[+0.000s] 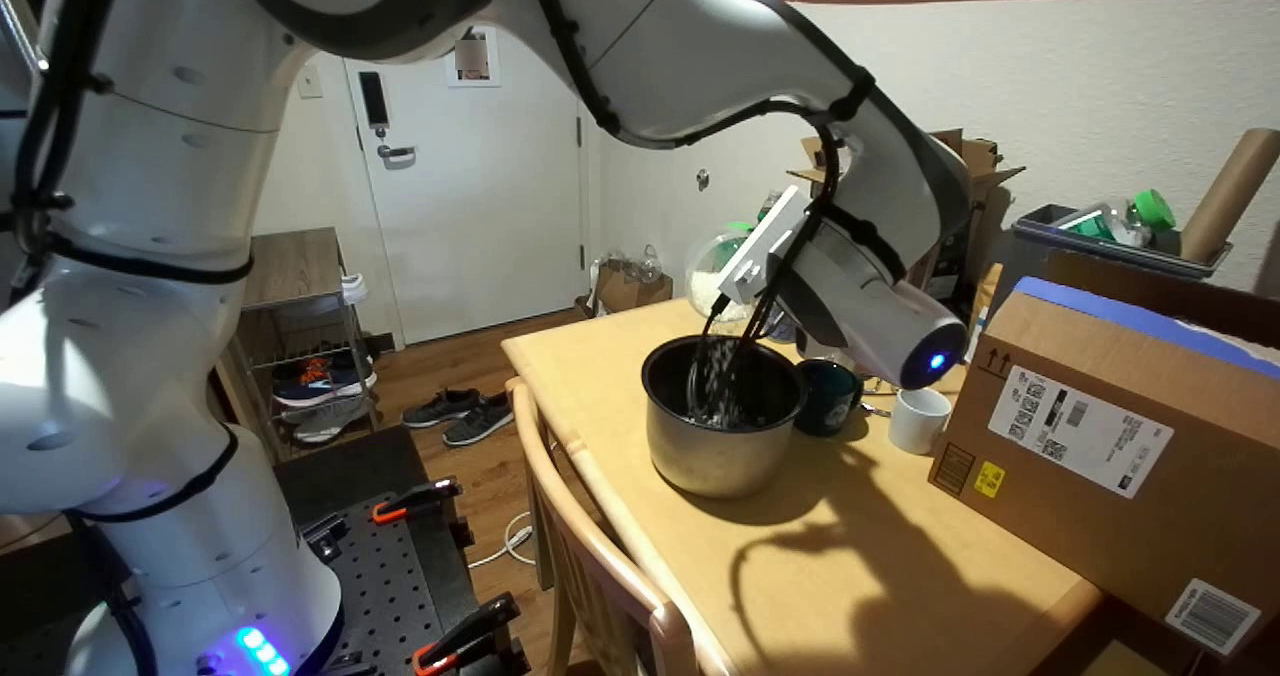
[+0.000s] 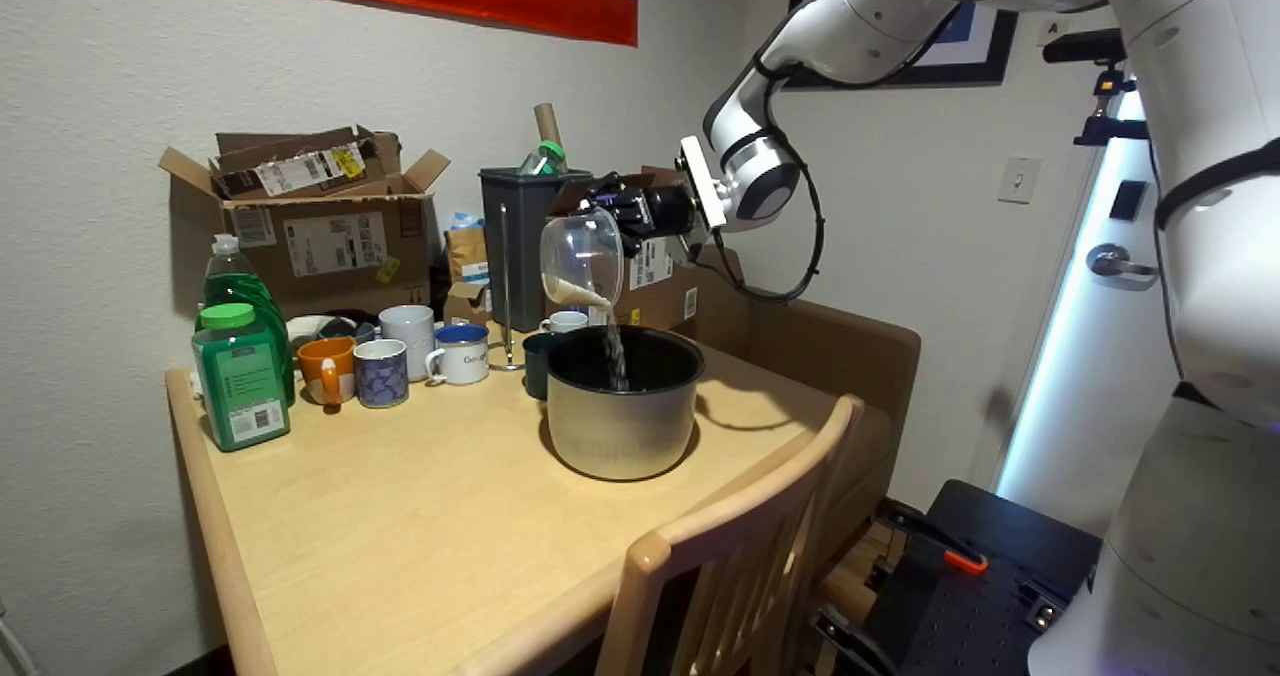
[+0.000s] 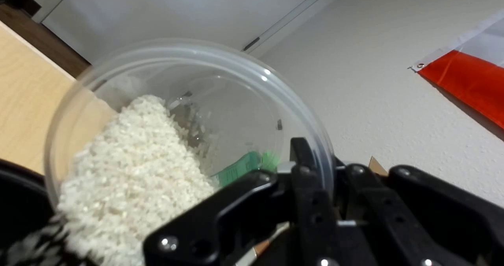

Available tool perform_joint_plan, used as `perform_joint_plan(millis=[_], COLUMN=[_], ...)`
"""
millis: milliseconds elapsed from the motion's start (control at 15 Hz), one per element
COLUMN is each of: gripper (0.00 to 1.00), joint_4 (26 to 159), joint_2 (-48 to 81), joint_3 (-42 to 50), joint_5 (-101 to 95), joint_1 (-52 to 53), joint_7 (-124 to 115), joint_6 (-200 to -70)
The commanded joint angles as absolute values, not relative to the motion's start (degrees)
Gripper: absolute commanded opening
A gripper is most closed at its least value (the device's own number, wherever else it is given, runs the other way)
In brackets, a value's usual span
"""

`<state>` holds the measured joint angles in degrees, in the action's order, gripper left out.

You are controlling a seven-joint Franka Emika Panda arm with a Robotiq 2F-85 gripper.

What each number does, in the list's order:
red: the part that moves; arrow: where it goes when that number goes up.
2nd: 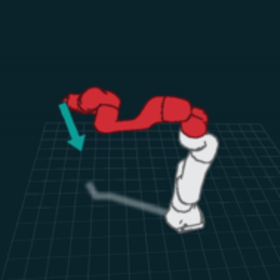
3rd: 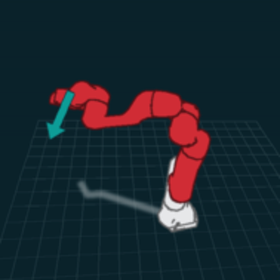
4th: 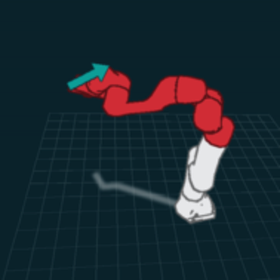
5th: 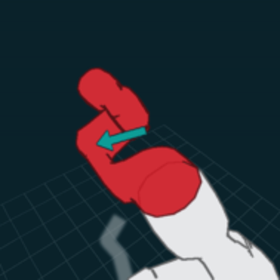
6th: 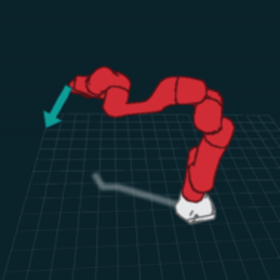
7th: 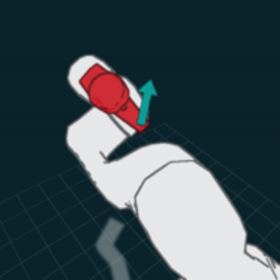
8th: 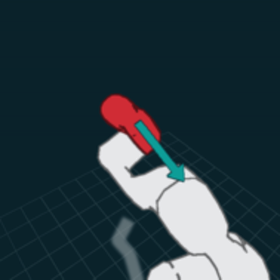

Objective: Pick the bowl and pour its contents into the bucket

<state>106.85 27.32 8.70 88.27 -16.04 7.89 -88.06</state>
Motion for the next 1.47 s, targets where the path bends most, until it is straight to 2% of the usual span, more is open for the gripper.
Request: perform_joint_plan(millis=[0, 1400], gripper=[0.02, 0.02], joint_4=[106.76, 105.94], joint_2=[27.55, 31.39], joint_3=[9.17, 9.54], joint_5=[90.24, 94.7], joint_1=[-16.36, -17.94], joint_7=[7.65, 7.22], joint_6=[-85.28, -79.44])
